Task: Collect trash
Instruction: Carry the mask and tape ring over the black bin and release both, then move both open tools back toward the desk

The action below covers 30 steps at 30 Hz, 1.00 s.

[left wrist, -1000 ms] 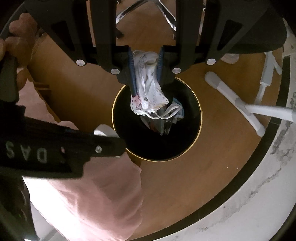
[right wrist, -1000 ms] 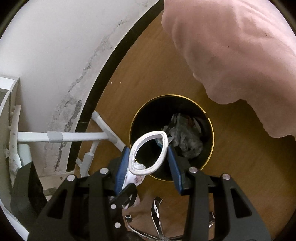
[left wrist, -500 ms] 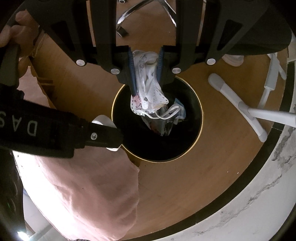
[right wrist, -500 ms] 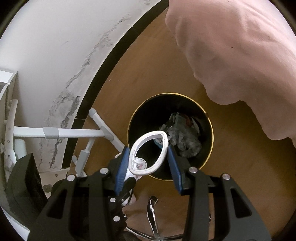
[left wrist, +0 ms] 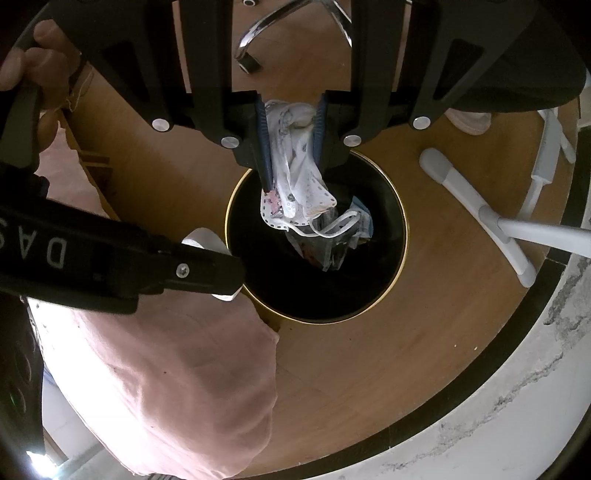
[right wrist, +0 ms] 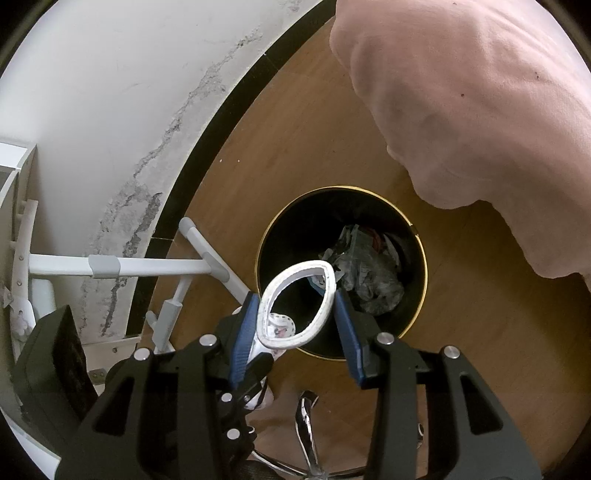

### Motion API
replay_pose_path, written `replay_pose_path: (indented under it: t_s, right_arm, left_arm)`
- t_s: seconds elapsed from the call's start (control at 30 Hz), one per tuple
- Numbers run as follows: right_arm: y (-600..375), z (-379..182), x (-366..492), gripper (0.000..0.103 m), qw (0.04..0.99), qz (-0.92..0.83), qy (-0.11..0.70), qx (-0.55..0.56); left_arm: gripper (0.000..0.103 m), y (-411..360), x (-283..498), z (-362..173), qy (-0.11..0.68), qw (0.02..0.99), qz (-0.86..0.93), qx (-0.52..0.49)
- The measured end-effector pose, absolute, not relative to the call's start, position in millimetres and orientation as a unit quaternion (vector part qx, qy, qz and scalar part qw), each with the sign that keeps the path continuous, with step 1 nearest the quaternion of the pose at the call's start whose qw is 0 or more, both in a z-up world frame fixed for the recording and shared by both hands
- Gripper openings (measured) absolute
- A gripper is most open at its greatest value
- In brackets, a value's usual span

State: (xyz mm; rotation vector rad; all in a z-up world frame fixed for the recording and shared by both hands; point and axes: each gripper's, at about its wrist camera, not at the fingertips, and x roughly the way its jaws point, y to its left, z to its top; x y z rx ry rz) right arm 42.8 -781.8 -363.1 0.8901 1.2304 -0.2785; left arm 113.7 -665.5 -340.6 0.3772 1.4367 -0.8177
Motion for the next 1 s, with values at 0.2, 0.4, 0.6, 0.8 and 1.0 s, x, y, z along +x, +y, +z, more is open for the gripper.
replay_pose_path:
  t_s: [0.2,0.4,0.6,0.8,1.0]
  right_arm:
    - [-782.3,-363.2,42.5,0.043,0.717,-0.127,0.555,0.402]
    - [-790.8,-348.3,39.6,0.085,0.725,-0.155,0.541,0.398]
    - [-826.2,-246.0,-8.8,0.085,0.775,-0.309,0.444,0.327]
    - [-808.7,-81.0,-96.8,0.097,0.843,-0.462,0.199,0.19]
    - [-741.8,-45.1,-51.2,0.097,0.881,-0.399,0.164,0.195]
  left_arm:
    - [0.02,-665.4,113.3,-343.3,0.644,0.655,-0.361,0.164]
    - [0.091,-671.2,106.8,-333.9,0.6,0.695,-0.359,0.17]
    - [0.091,-684.8,74.6,-271.7,0.53,0.716,-0.435,0.131]
    - [0.092,-644.5,29.7,-108.3,0.346,0.761,-0.543,0.085]
    - [0.095,-516.8,77.6,-6.8,0.242,0.846,-0.472,0.061]
